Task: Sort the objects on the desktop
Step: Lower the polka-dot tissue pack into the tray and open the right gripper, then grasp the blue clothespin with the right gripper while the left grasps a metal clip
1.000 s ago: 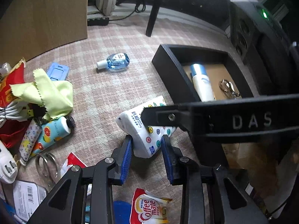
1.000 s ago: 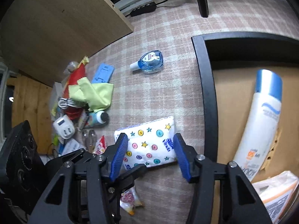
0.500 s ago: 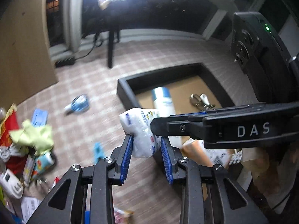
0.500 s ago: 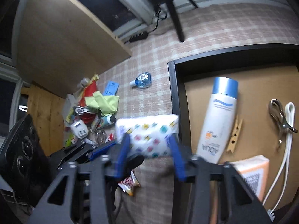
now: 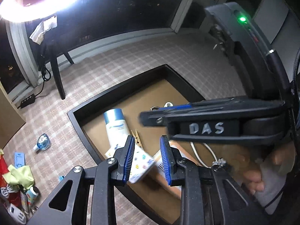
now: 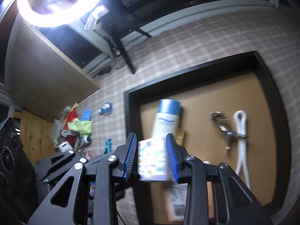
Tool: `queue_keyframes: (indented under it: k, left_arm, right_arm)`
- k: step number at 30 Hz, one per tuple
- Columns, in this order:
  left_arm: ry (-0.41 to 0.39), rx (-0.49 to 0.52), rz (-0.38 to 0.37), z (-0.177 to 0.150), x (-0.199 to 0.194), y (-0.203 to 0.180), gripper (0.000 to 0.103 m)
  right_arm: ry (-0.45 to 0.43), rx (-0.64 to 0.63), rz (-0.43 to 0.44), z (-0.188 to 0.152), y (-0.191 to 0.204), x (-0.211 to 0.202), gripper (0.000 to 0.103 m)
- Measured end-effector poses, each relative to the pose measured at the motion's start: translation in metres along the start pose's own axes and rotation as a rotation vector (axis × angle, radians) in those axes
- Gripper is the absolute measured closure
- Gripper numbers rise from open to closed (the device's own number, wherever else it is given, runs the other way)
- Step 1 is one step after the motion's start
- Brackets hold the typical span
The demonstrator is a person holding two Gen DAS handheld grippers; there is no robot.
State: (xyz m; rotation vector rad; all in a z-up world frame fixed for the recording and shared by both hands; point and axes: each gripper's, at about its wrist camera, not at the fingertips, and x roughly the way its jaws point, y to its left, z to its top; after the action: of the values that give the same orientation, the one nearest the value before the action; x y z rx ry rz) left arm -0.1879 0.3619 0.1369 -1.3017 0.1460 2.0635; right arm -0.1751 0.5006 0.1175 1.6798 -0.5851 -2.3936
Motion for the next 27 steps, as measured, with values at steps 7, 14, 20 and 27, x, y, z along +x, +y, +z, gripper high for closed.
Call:
queue_keyframes:
  k: [7, 14, 20, 27]
  left_arm:
    - [0.040, -0.058, 0.081, -0.037, -0.005, 0.012, 0.076]
    - [0.071, -0.228, 0.233, -0.095, -0.031, 0.077, 0.075]
    - [0.076, -0.399, 0.369, -0.135, -0.065, 0.151, 0.075]
    - [0.093, -0.500, 0.407, -0.159, -0.075, 0.197, 0.068]
  right_arm:
    - [0.000, -0.047, -0.031, -0.013, 0.001, -0.002, 0.069]
    - [0.037, -0.179, -0.010, -0.035, 0.049, 0.015, 0.069]
    - [0.084, -0.284, -0.007, -0.051, 0.095, 0.041, 0.069]
    - [0.139, -0.367, -0.051, -0.061, 0.139, 0.085, 0.069]
